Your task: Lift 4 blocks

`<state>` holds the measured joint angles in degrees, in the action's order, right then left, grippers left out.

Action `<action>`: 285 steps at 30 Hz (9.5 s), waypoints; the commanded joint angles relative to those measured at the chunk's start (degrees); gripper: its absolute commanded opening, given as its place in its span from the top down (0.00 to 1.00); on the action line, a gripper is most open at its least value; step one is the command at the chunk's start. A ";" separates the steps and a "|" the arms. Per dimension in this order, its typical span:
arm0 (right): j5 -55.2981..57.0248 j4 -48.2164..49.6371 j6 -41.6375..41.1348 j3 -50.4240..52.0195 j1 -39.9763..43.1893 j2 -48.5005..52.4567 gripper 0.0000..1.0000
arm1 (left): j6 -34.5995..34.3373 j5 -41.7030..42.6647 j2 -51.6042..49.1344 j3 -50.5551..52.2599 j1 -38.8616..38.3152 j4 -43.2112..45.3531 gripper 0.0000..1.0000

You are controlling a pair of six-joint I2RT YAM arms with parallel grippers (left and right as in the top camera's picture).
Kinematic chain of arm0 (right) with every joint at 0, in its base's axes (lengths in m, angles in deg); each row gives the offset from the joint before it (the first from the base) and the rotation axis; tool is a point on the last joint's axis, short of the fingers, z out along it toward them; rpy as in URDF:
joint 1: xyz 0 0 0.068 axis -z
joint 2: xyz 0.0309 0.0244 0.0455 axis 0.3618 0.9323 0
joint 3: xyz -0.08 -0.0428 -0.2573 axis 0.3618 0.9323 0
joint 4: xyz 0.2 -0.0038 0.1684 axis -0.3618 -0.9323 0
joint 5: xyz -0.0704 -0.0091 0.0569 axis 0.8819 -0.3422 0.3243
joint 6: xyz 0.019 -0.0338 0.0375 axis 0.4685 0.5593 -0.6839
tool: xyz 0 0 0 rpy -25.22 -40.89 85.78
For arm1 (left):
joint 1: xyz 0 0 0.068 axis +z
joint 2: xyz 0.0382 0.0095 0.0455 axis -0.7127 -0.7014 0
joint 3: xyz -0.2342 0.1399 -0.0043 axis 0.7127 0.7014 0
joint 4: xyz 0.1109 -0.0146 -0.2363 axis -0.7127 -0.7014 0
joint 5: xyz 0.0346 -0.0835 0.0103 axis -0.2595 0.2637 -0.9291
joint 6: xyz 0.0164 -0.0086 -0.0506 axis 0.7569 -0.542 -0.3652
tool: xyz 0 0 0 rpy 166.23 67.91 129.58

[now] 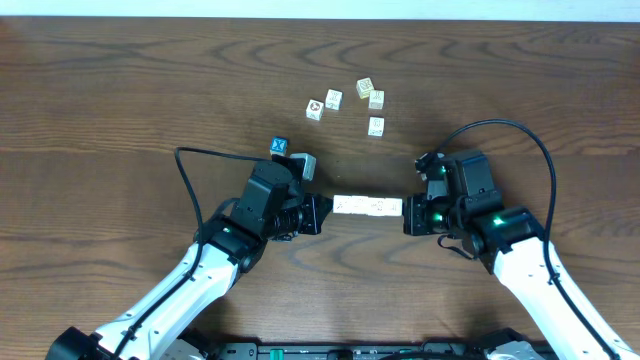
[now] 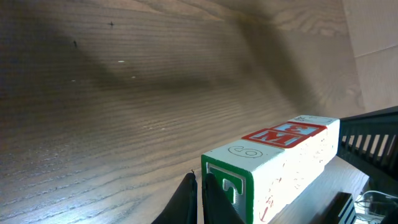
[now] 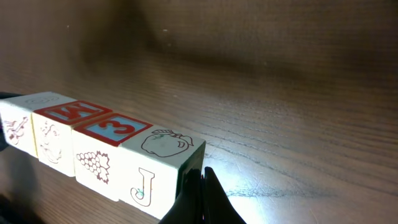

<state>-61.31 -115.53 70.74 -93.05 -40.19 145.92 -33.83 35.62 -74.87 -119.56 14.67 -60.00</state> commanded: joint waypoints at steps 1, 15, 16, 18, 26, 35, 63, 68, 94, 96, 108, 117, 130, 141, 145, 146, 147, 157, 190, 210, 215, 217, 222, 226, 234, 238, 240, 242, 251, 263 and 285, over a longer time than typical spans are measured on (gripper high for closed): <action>-10.78 0.76 0.72 -1.99 -2.86 -1.95 0.99 | -0.76 6.54 0.76 -1.55 -1.44 1.55 0.93; -10.67 0.15 0.72 -1.99 -2.86 -2.12 0.99 | -1.25 6.56 0.76 -1.55 -1.44 1.57 0.93; -10.64 0.15 0.72 -1.99 -2.86 -2.12 0.99 | -1.40 6.58 0.76 -1.55 -1.44 1.57 0.93; -10.23 0.13 0.72 -1.99 -2.86 -2.12 0.99 | -1.40 6.58 0.79 -1.55 -1.44 1.57 0.93; -10.08 0.02 0.70 -1.99 -2.86 -2.12 0.99 | -1.38 6.54 2.82 -1.55 -1.44 1.57 0.93; -10.08 -0.02 0.70 -2.01 -2.86 -2.78 0.99 | -1.38 6.54 3.26 -1.55 -1.44 1.55 0.92; -9.84 -1.07 0.70 -2.03 -2.86 -5.16 0.99 | -1.38 6.54 3.26 -1.55 -1.44 1.55 0.93; -9.84 -1.11 0.68 -2.03 -2.86 -5.16 0.99 | -1.38 6.54 3.26 -1.55 -1.44 1.55 0.93; -9.84 -1.11 0.68 -2.03 -2.86 -5.16 0.99 | -1.36 6.54 3.26 -1.55 -1.44 1.55 0.93; -9.84 -1.11 0.68 -2.03 -2.86 -5.16 0.99 | -1.38 6.51 3.26 -1.55 -1.44 1.55 0.93; -8.33 -1.40 0.66 -2.03 -2.86 -4.76 0.99 | -1.36 6.08 3.19 -1.53 -1.44 1.29 0.93; -8.09 -1.49 0.68 -2.03 -2.86 -2.10 0.99 | -1.16 4.37 2.75 -1.53 -1.44 -1.11 0.93; -6.80 -1.09 0.68 -2.03 -2.86 -1.33 0.99 | -1.14 4.13 0.20 -1.53 -1.44 -1.09 0.93; -6.40 -1.11 0.68 -2.03 -2.86 -1.33 0.99 | -1.11 3.93 -0.26 -1.53 -1.44 -1.11 0.93; -6.19 -1.11 0.70 -2.03 -2.86 -1.18 0.99 | -1.14 3.93 -1.05 -1.53 -1.44 -1.09 0.92; -5.99 -1.11 0.70 -2.01 -2.86 -0.98 0.99 | -1.11 3.93 -1.25 -1.53 -1.44 -1.07 0.93; -5.95 -1.09 0.70 -2.01 -2.86 -0.81 0.99 | -1.11 3.93 -1.31 -1.53 -1.44 -1.07 0.93; -5.95 -0.85 0.96 -2.03 -2.89 2.86 0.99 | -0.72 3.50 -1.38 -1.53 -1.44 -1.11 0.93; -5.14 2.23 1.36 -2.01 -2.89 8.04 0.99 | -0.26 2.82 -4.37 -1.53 -1.46 -1.16 0.93; -4.92 2.45 1.55 -2.01 -2.89 11.06 0.99 | 0.15 2.58 -7.67 -1.53 -1.46 -1.09 0.93; -4.92 2.64 1.97 -2.01 -2.89 11.54 0.99 | 0.50 2.43 -7.67 -1.53 -1.46 -1.16 0.93; -4.87 2.71 1.99 -2.01 -2.89 11.76 0.99 | 0.63 2.40 -7.69 -1.53 -1.46 -1.16 0.93; -4.87 2.82 1.99 -2.01 -2.89 12.61 0.99 | 0.85 2.36 -7.69 -1.36 -1.46 -1.20 0.93; -4.87 3.06 2.01 -2.01 -2.89 13.84 0.99 | 0.81 1.33 -7.69 -0.66 -1.46 -1.51 0.92; -4.90 3.89 2.03 -2.01 -2.89 14.73 0.99 | 0.83 0.87 -7.74 -0.48 -1.46 -1.51 0.93; -4.90 3.91 2.03 -2.01 -2.89 14.73 0.99 | 0.85 0.87 -7.74 -0.48 -1.46 -1.51 0.93; -4.87 3.91 2.03 -2.01 -2.89 14.73 0.99 | 0.83 0.52 -7.76 -0.46 -1.46 -1.53 0.93; -4.90 3.91 2.03 -2.01 -2.89 14.73 0.99 | 0.83 0.46 -7.85 -0.44 -1.46 -1.53 0.92; -4.26 4.20 2.03 -2.01 -2.89 14.73 0.99 | 0.81 0.46 -10.93 -0.44 -2.16 -1.29 0.93; -3.78 4.22 2.23 -1.97 -2.89 14.73 0.99 | 0.76 -0.57 -12.55 -0.44 -3.69 -0.39 0.93; -2.75 7.50 1.51 -1.86 -7.48 22.67 0.99 | 0.83 -0.66 -12.57 -0.42 -3.69 -0.72 0.93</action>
<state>-56.06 -109.26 72.31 -93.55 -45.13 167.93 -33.39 30.40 -87.44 -119.50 12.25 -62.01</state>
